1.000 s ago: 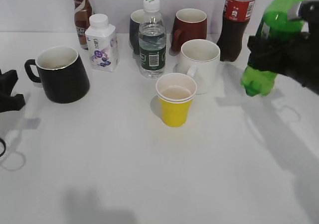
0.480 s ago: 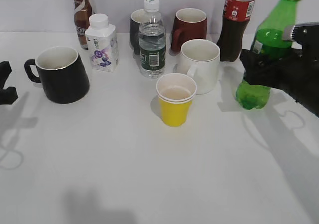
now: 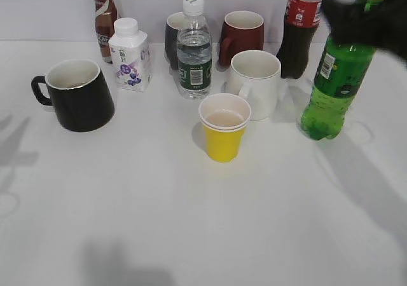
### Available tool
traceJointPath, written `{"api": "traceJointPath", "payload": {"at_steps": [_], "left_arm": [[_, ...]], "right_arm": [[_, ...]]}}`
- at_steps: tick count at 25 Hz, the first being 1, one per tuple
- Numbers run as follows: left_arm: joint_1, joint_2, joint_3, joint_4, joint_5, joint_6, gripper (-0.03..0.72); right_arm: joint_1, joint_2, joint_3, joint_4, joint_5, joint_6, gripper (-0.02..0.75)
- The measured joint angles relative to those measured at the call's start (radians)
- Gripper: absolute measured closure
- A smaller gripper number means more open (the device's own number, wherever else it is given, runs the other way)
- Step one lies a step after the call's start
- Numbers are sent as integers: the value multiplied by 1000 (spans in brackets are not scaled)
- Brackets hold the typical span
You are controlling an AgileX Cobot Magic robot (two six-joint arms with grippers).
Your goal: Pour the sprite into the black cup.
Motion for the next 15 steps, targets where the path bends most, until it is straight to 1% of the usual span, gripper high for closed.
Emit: {"api": "traceJointPath", "payload": {"at_steps": [1,3,6,9,11,15], "left_arm": [[0,-67,-19,0,84,0,432],[0,-214,-92,0,349,0,432],[0,-439,-228,13,734,0,427],[0,-592,-335,22,1016,0,395],[0,-677,-381,51,1185,0,344],[0,-839,-419,98,1410,0,221]], "right_arm": [[0,-57,-31,-2,75,-3,77],[0,-163,-105,-22,214,-11,77],[2,-318,-191,-86,432,-16,77],[11,-467,-226,-100,663,-18,77],[21,-582,-227,-92,826,-18,78],[24,-811,-231,-89,1188,-18,83]]}}
